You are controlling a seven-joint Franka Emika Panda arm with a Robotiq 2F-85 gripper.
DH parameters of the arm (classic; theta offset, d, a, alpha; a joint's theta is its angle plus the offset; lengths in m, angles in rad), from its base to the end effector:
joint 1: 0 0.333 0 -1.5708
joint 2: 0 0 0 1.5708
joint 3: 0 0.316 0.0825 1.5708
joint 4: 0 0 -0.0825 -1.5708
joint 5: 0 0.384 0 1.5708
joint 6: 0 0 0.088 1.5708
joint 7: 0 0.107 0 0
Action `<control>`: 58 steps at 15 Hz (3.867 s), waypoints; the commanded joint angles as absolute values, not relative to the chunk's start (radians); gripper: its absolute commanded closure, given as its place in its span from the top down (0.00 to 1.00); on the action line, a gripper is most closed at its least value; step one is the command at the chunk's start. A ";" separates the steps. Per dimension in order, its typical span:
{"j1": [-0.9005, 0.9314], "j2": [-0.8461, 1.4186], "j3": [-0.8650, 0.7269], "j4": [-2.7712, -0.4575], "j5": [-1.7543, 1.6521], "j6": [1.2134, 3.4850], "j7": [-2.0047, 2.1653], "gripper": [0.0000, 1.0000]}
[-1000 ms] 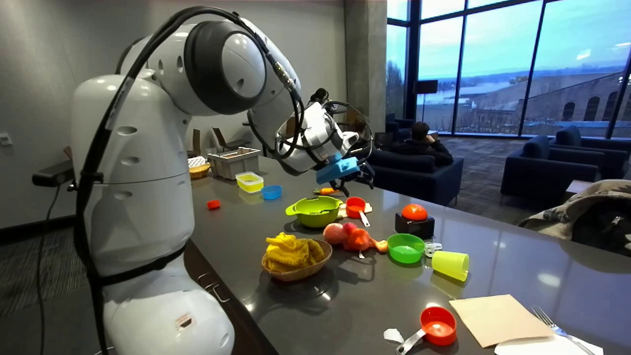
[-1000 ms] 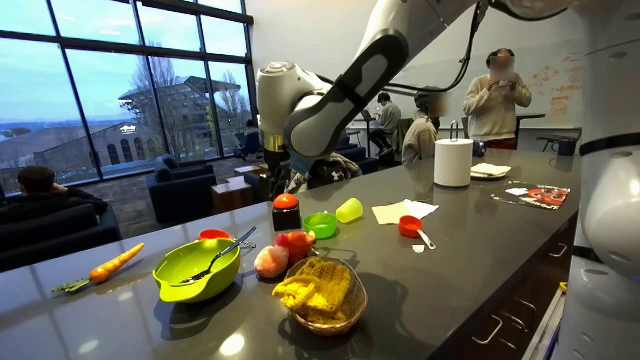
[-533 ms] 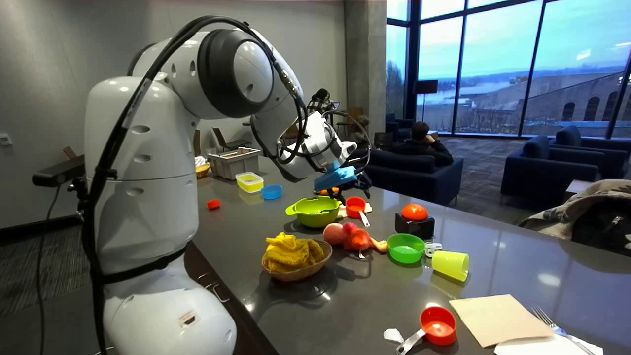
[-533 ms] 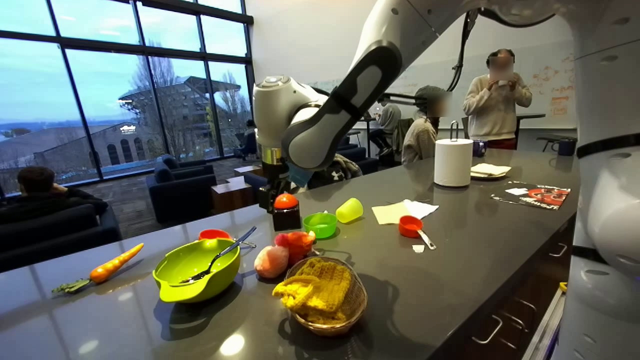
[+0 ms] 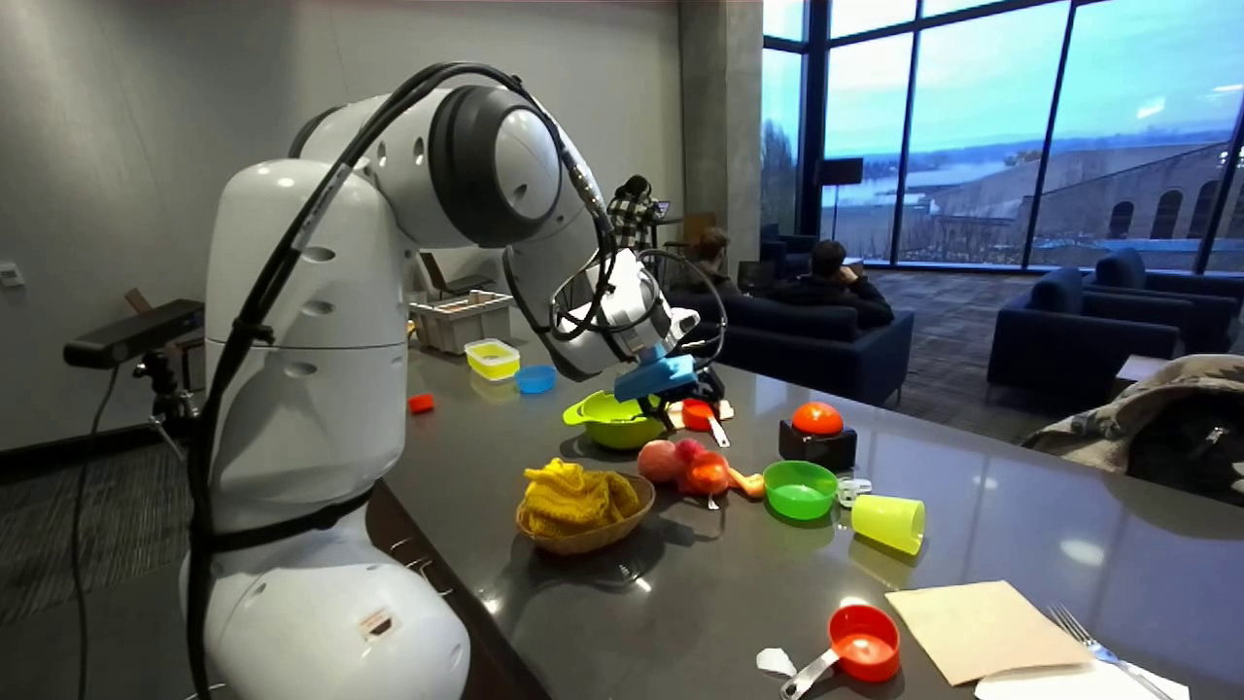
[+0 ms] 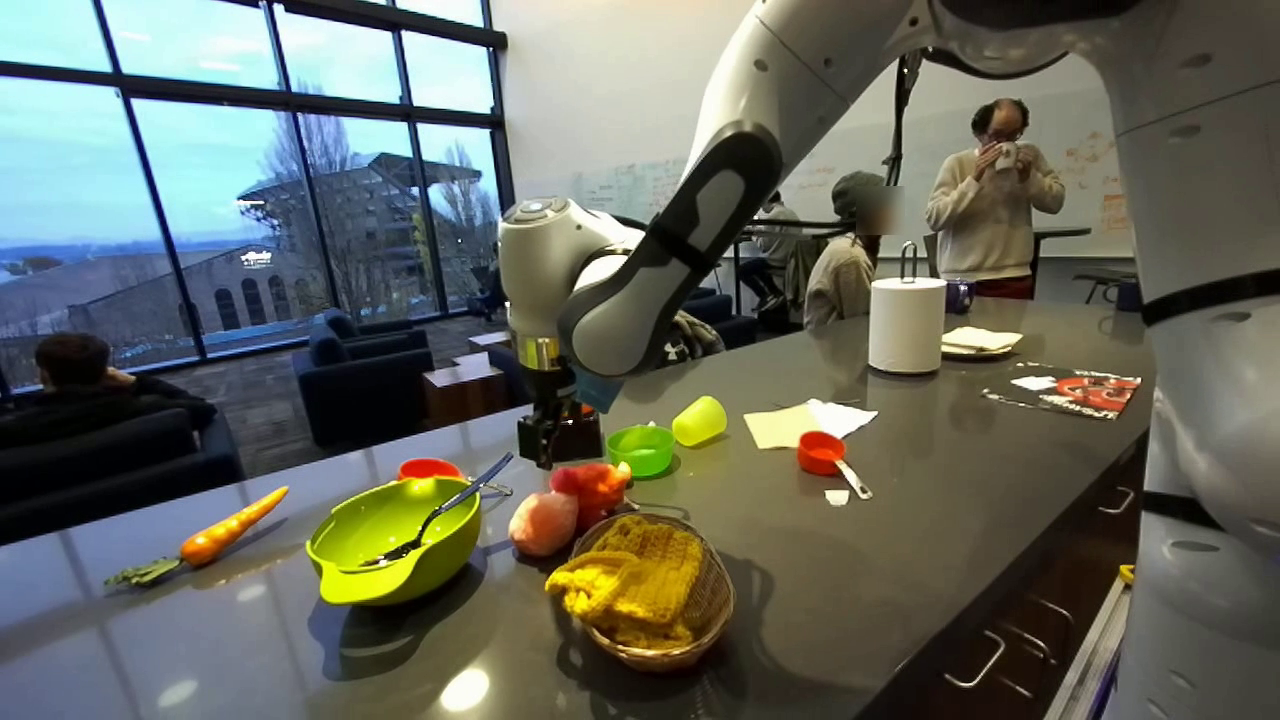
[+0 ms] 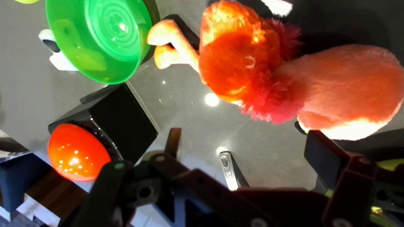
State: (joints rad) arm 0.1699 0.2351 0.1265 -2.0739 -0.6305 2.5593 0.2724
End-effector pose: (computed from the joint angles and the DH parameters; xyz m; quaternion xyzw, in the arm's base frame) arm 0.5751 0.1823 0.3411 0.9436 0.2434 0.1705 0.1461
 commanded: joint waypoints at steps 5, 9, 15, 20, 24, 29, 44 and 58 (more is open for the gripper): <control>0.182 0.272 0.110 -2.090 -0.495 2.594 0.213 1.00; 0.183 0.292 0.108 -2.092 -0.442 2.616 0.169 0.77; 0.185 0.314 0.106 -2.086 -0.397 2.649 0.122 0.40; 0.189 0.324 0.105 -2.078 -0.392 2.676 0.111 0.02; 0.191 0.328 0.102 -2.079 -0.392 2.684 0.110 0.00; 0.199 0.302 0.099 -2.083 -0.402 2.658 0.108 0.01; 0.252 0.248 0.103 -2.024 -0.494 2.413 0.104 0.01; 0.243 0.094 0.088 -2.127 -0.577 2.488 0.198 0.01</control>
State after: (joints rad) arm 0.2423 0.1835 0.0938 -2.0623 -0.5359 2.4928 0.1533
